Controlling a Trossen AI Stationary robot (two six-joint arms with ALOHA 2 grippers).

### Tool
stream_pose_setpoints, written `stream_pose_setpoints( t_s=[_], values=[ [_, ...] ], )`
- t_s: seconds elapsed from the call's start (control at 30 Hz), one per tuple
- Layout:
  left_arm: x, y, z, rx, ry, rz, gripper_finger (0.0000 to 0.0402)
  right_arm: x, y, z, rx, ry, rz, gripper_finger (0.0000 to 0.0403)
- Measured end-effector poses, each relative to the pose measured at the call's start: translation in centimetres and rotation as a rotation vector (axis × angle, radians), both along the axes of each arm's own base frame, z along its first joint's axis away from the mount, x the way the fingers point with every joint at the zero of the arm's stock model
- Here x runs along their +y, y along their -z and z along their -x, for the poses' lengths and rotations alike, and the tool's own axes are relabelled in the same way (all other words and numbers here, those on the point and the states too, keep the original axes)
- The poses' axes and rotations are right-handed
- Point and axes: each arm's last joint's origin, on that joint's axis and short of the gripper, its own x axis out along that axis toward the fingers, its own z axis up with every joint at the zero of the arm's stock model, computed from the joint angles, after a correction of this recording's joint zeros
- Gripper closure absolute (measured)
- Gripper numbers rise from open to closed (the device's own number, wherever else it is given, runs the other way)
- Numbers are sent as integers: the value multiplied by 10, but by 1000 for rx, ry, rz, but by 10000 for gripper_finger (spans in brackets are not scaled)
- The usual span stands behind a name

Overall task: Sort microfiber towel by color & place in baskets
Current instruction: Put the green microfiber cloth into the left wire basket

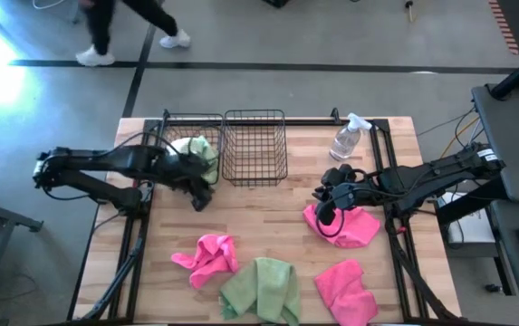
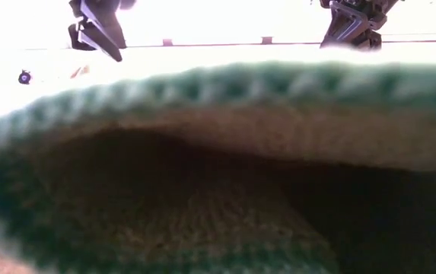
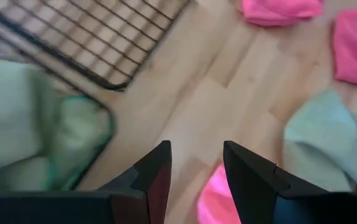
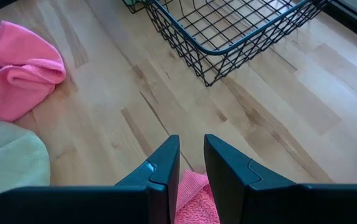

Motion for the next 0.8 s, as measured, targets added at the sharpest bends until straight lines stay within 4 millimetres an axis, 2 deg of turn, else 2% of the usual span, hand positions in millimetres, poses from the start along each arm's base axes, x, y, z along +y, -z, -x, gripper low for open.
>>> stream_pose_setpoints(
  t_s=[0.17, 0.4, 0.53, 0.8],
  values=[
    [-13, 1, -23, 8, 37, 22, 271, 0, 0, 0, 1, 0, 0, 335],
    [-40, -12, -60, 10, 152, -1, 271, 0, 0, 0, 0, 0, 0, 335],
    [-54, -13, -73, 67, 253, -9, 271, 1, 0, 0, 2, -7, -13, 335],
    [-77, -2, -94, 120, 471, 72, 271, 2, 0, 0, 7, -30, -54, 335]
  ],
)
